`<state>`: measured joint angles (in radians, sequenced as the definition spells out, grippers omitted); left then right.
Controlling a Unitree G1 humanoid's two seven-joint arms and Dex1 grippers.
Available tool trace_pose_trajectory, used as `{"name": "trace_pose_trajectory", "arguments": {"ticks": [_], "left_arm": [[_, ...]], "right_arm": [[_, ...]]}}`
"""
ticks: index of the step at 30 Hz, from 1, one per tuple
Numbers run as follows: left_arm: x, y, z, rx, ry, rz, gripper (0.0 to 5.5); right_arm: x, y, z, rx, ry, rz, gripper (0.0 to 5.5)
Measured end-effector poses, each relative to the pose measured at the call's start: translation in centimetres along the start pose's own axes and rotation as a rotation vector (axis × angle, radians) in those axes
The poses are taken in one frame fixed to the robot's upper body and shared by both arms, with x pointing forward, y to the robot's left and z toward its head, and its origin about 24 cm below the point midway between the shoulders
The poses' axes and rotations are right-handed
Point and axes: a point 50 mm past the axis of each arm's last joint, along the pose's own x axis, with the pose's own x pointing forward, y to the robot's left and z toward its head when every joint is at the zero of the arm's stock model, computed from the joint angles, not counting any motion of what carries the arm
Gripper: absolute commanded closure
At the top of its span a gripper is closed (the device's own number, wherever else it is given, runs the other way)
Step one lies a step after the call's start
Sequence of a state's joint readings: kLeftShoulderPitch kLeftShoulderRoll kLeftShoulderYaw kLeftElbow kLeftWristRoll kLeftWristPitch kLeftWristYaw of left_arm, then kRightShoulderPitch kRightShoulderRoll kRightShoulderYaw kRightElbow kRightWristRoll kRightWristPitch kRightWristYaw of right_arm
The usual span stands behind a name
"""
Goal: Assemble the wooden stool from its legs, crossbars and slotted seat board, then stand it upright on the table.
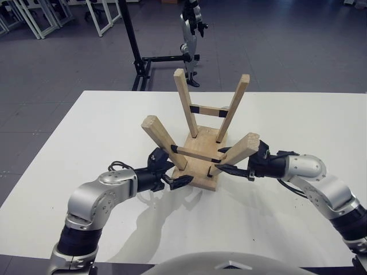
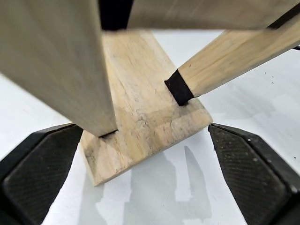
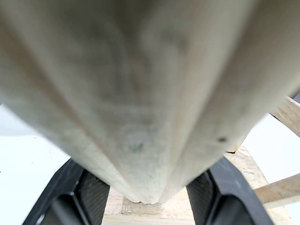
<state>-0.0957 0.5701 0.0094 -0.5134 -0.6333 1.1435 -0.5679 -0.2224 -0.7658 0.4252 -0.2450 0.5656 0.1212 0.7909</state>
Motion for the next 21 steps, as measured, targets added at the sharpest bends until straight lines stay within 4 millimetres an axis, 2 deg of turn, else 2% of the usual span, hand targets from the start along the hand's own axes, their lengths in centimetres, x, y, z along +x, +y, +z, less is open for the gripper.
{"name": "trace_pose_trajectory", "arguments": {"ticks": [7, 12, 16, 21], "left_arm": [[-3.7, -0.3, 3.7, 0.056, -0.023, -0.029, 0.64], [-6.9, -0.5, 7.7, 0.271, -0.078, -0.006, 0.64], [-8.9, -0.4, 9.5, 0.362, -0.117, 0.001, 0.64], [-12.9, 0.3, 12.9, 0.519, -0.176, 0.094, 0.64]], "right_arm": [[0.0, 0.0, -0.1, 0.005, -0.007, -0.015, 3.47], [0.1, 0.1, -0.2, 0.008, -0.010, -0.021, 3.47], [0.2, 0.1, -0.2, 0.009, -0.010, -0.021, 3.47], [0.2, 0.1, -0.2, 0.008, -0.010, -0.021, 3.47]]}}
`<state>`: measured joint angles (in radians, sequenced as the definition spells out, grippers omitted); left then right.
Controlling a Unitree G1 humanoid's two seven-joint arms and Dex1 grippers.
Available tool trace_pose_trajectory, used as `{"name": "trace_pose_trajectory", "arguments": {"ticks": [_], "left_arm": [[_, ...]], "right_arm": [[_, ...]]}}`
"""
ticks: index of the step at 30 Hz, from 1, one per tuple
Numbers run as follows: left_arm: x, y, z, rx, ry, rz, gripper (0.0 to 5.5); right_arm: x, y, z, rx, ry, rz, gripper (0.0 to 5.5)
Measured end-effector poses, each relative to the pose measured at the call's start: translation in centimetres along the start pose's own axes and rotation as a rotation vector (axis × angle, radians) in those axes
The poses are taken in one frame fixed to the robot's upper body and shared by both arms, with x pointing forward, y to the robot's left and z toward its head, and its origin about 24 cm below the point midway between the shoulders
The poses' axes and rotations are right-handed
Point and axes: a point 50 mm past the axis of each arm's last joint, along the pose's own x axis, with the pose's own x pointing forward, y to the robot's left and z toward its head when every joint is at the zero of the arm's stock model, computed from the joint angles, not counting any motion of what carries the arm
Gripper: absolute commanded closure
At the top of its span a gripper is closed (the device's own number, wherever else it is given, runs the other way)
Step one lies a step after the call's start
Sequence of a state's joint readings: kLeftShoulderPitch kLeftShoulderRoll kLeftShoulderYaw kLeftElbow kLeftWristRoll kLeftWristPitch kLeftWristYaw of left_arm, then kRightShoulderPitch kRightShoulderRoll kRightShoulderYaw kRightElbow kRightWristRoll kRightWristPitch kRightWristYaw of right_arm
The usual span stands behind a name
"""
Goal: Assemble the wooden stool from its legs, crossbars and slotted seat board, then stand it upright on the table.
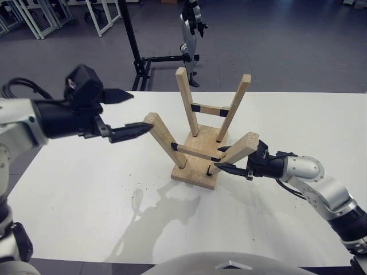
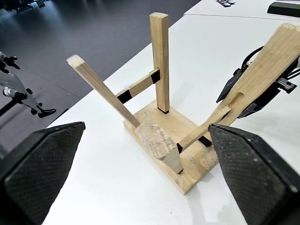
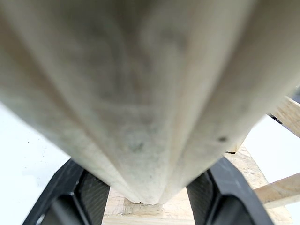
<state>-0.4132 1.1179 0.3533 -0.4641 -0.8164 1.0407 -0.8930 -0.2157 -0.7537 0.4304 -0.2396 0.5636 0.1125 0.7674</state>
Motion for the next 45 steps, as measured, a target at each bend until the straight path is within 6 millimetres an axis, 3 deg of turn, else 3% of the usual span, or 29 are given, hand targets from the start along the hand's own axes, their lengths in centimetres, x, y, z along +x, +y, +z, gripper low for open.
{"name": "trace_pose_trajectory", "arguments": {"ticks": [4, 8, 14, 18, 21, 23, 34, 45], "left_arm": [[-0.5, 0.8, 3.0, 0.173, -0.037, -0.036, 0.64], [3.5, -1.3, 4.4, 0.339, -0.021, -0.332, 0.64], [10.5, -3.2, 2.7, 0.566, 0.157, -0.586, 0.64], [15.5, -5.7, 0.6, 0.693, 0.240, -0.717, 0.64], [18.1, -7.2, -0.4, 0.750, 0.259, -0.774, 0.64], [19.2, -7.8, -0.7, 0.772, 0.265, -0.785, 1.05], [19.3, -6.5, -1.7, 0.814, 0.367, -0.759, 3.06], [18.9, -7.1, -2.1, 0.772, 0.374, -0.811, 4.76]], "right_arm": [[0.0, 0.0, 0.0, -0.002, 0.001, 0.001, 3.47], [0.1, 0.0, 0.0, -0.004, 0.001, 0.004, 3.47], [0.2, 0.0, 0.1, -0.008, 0.001, 0.008, 3.47], [0.3, 0.0, 0.1, -0.009, 0.001, 0.009, 3.47], [0.3, -0.1, 0.1, -0.011, 0.001, 0.012, 3.47], [0.4, -0.1, 0.1, -0.013, 0.002, 0.017, 3.47], [0.5, -0.2, 0.2, -0.015, 0.004, 0.021, 3.47], [0.5, -0.2, 0.2, -0.015, 0.004, 0.021, 3.47]]}}
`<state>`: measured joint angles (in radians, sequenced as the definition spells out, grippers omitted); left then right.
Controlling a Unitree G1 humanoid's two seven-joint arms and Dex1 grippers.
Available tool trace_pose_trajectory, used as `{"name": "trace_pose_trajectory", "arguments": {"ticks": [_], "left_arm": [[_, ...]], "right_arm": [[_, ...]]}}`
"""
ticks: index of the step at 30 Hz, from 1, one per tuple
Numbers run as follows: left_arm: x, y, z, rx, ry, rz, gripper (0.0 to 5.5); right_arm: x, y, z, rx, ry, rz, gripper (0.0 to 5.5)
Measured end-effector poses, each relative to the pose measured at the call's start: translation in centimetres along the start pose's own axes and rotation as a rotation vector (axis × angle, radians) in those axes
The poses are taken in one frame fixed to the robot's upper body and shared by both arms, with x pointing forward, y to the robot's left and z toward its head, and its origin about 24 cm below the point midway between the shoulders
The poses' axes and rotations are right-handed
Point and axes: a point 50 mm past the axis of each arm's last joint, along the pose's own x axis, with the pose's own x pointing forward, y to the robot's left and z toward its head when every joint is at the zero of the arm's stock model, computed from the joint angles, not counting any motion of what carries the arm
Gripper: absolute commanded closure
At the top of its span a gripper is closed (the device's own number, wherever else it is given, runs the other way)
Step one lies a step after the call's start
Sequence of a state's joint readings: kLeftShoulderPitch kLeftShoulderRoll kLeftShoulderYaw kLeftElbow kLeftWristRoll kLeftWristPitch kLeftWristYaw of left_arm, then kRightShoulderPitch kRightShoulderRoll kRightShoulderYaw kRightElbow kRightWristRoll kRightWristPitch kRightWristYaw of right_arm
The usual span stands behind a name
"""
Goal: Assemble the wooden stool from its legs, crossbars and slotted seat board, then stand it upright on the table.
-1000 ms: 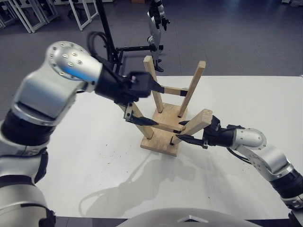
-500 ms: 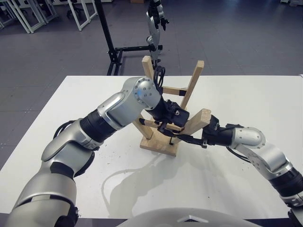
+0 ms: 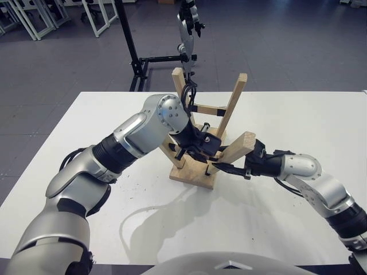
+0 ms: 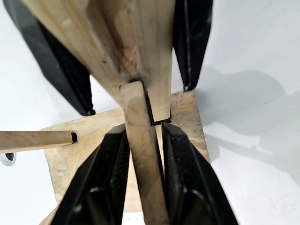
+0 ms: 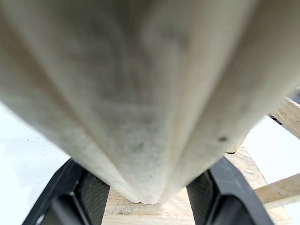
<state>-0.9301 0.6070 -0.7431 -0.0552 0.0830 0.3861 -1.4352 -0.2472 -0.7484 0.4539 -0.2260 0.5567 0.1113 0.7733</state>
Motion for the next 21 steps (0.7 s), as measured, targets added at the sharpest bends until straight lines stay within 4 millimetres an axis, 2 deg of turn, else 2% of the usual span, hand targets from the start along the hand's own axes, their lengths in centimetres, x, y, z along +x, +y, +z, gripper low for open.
{"name": "trace_pose_trajectory", "arguments": {"ticks": [11, 21], "left_arm": [[-0.51, 0.01, -0.50, -0.079, -0.075, 0.035, 4.92], [-0.80, -0.02, -0.92, -0.096, -0.072, 0.053, 4.94]], "right_arm": [[0.04, -0.06, -0.01, -0.004, 0.003, -0.001, 3.47], [0.78, -0.78, 0.17, -0.020, 0.010, 0.019, 3.47]]}}
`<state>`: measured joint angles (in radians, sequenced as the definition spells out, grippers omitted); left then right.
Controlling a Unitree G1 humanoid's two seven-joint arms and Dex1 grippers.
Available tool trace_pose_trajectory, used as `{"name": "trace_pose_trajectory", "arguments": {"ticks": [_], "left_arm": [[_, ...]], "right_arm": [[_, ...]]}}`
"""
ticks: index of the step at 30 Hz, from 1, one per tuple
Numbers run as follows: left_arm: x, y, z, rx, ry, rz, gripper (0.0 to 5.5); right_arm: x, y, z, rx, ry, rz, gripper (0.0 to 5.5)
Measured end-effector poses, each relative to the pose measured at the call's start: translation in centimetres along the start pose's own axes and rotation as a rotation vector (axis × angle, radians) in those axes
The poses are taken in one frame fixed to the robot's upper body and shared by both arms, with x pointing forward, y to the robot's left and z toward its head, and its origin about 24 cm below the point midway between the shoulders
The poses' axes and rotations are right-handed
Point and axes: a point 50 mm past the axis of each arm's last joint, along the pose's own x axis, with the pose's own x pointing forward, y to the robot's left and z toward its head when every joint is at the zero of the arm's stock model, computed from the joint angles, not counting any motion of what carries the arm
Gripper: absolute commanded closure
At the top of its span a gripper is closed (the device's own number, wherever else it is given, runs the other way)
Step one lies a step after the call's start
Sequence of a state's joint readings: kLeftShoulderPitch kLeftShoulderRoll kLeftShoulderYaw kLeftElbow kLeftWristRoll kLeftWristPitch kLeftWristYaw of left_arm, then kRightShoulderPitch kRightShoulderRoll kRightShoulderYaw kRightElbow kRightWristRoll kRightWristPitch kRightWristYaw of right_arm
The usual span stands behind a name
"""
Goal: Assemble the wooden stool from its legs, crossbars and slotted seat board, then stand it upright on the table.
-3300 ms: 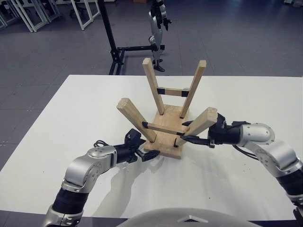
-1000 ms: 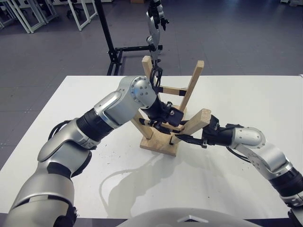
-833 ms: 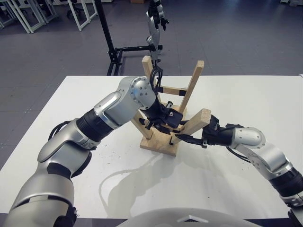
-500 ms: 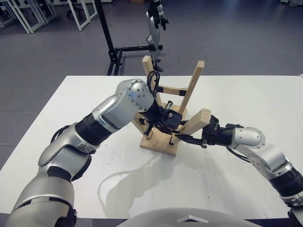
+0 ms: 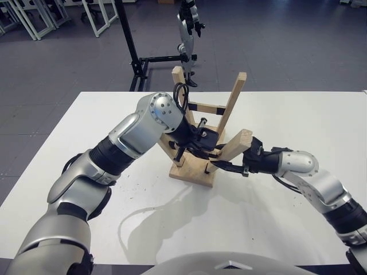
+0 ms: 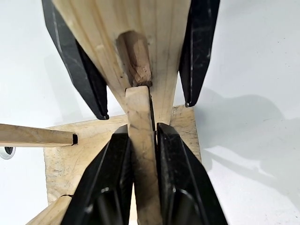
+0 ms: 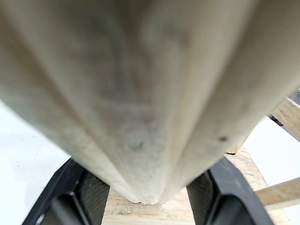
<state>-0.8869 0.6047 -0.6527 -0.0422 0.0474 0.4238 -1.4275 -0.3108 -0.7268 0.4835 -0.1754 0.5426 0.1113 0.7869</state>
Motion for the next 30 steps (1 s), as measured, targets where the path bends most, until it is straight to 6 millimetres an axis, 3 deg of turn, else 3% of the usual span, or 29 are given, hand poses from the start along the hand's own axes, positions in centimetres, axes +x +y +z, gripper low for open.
{"name": "trace_pose_trajectory", "arguments": {"ticks": [13, 30], "left_arm": [[-0.6, 0.0, -0.7, -0.055, 0.004, 0.035, 4.98], [-1.6, 0.3, -0.7, -0.088, -0.060, 0.066, 4.99]], "right_arm": [[1.1, -1.3, 0.3, -0.015, 0.016, 0.053, 3.47], [1.1, -1.4, 0.2, -0.011, 0.017, 0.052, 3.47]]}}
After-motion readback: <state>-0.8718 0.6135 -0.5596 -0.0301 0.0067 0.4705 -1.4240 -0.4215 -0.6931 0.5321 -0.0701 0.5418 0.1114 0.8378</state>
